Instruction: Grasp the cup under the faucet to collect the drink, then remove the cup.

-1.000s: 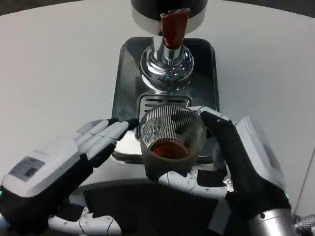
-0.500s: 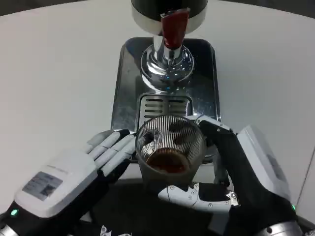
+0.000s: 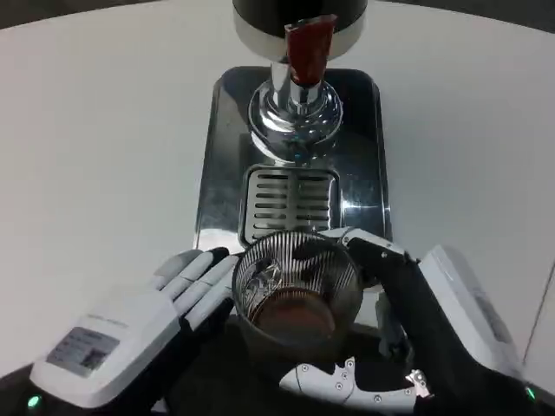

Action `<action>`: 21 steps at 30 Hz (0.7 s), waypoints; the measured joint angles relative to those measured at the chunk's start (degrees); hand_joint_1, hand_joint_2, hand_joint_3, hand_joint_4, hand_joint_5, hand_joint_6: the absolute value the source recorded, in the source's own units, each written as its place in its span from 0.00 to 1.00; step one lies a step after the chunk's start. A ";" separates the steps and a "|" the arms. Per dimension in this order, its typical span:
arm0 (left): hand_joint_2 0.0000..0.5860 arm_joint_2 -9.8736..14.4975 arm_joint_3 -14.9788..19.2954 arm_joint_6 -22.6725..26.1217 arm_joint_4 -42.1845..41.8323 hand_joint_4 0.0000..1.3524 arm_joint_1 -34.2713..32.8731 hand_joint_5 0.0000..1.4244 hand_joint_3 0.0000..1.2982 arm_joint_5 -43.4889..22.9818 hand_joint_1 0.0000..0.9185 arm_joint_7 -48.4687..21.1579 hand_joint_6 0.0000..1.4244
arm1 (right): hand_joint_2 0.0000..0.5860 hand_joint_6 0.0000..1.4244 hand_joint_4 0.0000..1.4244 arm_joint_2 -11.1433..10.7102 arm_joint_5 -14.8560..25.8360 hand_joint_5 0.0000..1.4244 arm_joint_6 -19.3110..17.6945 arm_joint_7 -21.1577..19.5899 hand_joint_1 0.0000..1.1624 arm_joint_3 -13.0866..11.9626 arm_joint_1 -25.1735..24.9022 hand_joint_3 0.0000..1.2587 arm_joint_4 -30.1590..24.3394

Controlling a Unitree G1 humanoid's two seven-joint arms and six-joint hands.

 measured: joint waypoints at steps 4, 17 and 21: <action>0.21 -0.46 0.00 0.79 -1.03 0.00 1.35 0.00 0.00 0.26 0.38 0.25 0.00 | 0.25 0.97 0.80 -0.82 0.44 0.81 -0.53 0.81 0.87 -0.08 1.89 0.78 -1.30; 0.21 -1.40 -0.02 2.90 -2.50 0.00 2.72 0.00 0.00 1.99 0.38 1.00 0.00 | 0.25 0.98 0.80 -1.49 1.12 0.80 -1.62 2.54 0.87 -0.41 5.67 0.78 -3.45; 0.21 -1.40 -0.02 3.08 -2.50 0.00 2.75 0.00 0.00 1.98 0.38 1.06 0.00 | 0.25 0.99 0.80 -1.45 1.12 0.81 -1.77 2.74 0.87 -0.24 6.21 0.78 -4.00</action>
